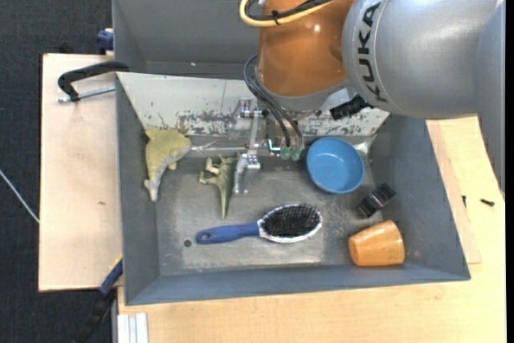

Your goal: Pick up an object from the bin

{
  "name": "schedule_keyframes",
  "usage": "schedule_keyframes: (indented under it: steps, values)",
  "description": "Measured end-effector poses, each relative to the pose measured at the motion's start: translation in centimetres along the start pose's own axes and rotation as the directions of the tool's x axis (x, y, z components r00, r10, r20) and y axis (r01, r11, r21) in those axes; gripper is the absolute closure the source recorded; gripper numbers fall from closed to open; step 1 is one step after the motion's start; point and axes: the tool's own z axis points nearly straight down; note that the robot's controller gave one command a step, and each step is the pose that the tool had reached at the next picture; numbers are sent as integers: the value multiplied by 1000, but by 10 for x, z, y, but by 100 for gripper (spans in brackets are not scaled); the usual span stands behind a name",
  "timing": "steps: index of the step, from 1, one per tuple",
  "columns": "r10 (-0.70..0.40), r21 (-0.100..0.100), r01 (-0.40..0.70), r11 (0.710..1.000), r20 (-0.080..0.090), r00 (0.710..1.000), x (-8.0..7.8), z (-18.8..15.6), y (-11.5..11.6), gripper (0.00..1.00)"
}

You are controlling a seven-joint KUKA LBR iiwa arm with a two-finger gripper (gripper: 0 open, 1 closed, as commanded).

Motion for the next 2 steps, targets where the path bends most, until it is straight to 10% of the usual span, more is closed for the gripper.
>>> schedule_keyframes:
  steps: [1, 2]
  values:
    - [37, -4, -37, 999, 18, 999, -14, 134, -23, 0]
    - [39, -5, -38, 999, 22, 999, -14, 132, -24, 100]
